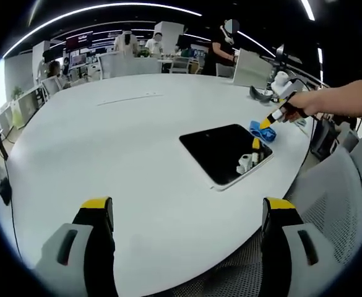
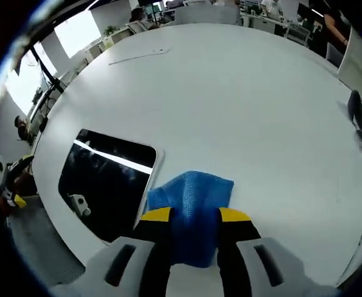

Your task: Wipe the mirror surface with the cleaning cloth until all visible marks leave the cleaned area.

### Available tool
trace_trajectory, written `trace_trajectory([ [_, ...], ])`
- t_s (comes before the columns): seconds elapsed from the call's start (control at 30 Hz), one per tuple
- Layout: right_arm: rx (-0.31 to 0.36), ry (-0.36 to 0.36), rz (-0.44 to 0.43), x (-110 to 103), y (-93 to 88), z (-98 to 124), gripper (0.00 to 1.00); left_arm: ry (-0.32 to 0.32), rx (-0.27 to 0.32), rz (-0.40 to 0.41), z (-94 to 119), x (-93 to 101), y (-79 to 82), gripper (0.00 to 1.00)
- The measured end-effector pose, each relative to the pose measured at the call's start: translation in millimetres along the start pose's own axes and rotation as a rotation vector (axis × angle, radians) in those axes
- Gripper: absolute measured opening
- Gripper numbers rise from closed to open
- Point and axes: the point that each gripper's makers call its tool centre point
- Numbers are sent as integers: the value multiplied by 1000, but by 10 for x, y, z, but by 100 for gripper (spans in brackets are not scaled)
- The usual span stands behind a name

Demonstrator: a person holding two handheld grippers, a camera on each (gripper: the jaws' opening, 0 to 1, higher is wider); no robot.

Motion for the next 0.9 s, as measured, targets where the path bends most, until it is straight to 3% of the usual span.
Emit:
trace_trajectory([
  [0.43, -21, -100, 84, 59, -43, -68, 3, -5, -8, -11, 1, 36, -15, 99],
  [0.9, -58, -87, -57, 53, -43, -32, 1, -10, 11, -19, 2, 41, 28, 99],
])
Point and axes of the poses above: the point that each gripper's makers call its tool centre point, and the gripper's own axes: z roughly backward along the fingers, x roughly to its right, y roughly out of its top
